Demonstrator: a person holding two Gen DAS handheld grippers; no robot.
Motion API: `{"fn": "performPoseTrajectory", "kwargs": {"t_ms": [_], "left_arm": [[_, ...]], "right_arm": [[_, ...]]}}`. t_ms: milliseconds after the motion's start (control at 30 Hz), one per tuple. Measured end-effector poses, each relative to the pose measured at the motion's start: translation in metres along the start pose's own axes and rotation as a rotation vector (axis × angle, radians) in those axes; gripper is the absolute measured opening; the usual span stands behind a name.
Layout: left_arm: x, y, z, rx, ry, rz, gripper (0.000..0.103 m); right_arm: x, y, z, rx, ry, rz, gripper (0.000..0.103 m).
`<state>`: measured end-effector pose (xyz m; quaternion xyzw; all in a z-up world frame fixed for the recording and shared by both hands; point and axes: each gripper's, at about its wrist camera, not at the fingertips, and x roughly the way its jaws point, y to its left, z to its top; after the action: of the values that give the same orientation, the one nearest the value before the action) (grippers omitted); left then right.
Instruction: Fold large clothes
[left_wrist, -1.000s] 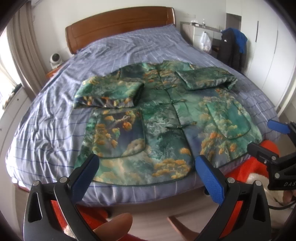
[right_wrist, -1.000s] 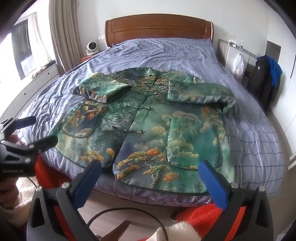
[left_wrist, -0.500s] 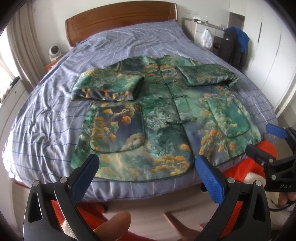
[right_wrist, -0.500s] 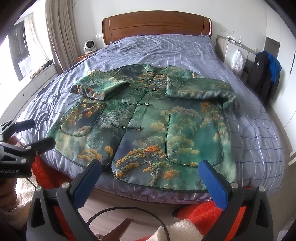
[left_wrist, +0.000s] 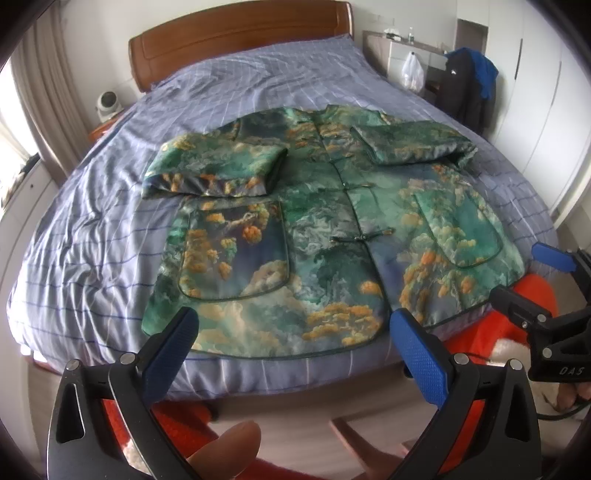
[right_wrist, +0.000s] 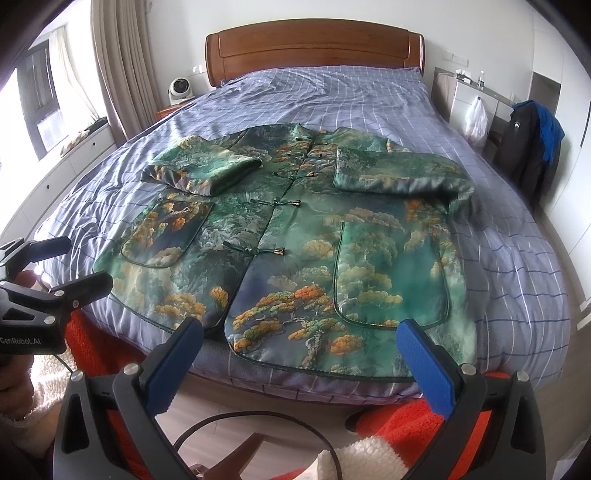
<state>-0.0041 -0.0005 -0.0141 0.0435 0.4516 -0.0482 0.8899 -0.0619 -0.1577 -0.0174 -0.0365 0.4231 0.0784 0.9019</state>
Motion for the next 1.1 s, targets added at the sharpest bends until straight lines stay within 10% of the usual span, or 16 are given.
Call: {"fn": "performPoseTrajectory", "kwargs": {"t_ms": [1100], "left_arm": [[0.0037,-0.0001,-0.0004,0.005,0.022,0.001,0.103]], "right_arm": [[0.0031,0.0068,-0.0063,-0.012,0.008,0.005,0.103]]}}
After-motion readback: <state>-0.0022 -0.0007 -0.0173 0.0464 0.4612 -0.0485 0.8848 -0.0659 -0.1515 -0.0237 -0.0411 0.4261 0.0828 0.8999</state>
